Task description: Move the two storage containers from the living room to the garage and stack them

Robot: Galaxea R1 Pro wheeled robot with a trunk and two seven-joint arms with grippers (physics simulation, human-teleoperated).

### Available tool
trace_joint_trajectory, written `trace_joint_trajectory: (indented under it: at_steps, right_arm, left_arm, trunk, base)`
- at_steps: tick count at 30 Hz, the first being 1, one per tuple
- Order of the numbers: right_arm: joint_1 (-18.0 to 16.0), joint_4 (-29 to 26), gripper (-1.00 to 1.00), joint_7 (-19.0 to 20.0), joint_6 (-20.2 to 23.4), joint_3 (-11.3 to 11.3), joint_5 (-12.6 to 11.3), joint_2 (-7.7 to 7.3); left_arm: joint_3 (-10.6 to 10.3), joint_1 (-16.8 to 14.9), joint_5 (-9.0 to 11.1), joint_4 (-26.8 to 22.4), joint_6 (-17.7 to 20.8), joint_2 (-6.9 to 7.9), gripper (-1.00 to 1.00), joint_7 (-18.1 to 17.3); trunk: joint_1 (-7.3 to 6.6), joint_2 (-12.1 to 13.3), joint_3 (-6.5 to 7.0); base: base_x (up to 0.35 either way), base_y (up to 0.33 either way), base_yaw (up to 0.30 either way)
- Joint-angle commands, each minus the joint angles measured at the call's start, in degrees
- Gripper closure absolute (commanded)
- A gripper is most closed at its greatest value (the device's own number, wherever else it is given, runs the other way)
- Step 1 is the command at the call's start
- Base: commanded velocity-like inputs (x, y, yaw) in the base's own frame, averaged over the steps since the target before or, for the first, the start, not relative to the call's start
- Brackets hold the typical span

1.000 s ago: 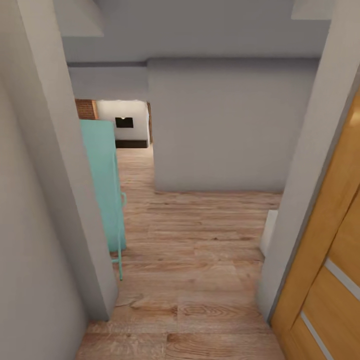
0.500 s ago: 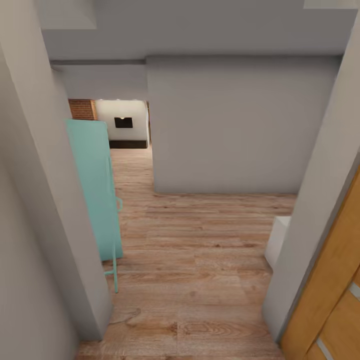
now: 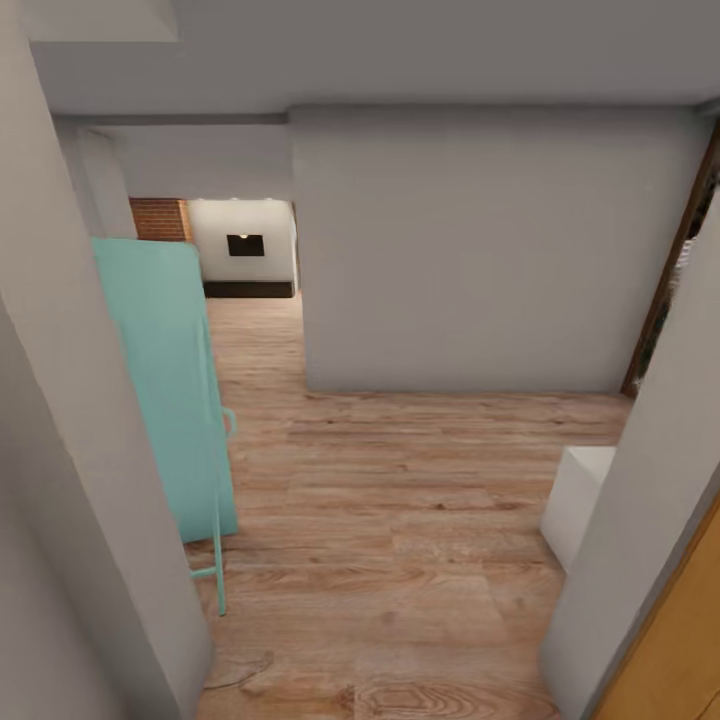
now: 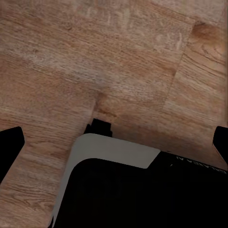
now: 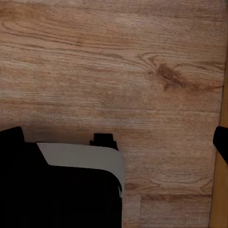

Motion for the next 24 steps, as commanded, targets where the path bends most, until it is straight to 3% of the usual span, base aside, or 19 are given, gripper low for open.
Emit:
trace_joint_trajectory:
  at_steps: [1,24]
  right_arm:
    - [-0.1,0.1,-1.00,0.0,-0.3,0.4,-0.3,0.03]
    - [-0.1,0.1,-1.00,0.0,-0.2,0.4,-0.3,0.03]
  left_arm:
    - [-0.3,0.0,0.4,0.0,0.0,0.00,-1.00,0.1]
    - [-0.3,0.0,0.4,0.0,0.0,0.01,-1.00,0.1]
  trunk:
    - [0.03,0.0,-0.07]
    - [0.03,0.0,-0.07]
  base:
    - [0.321,0.000,0.000]
    - [0.321,0.000,0.000]
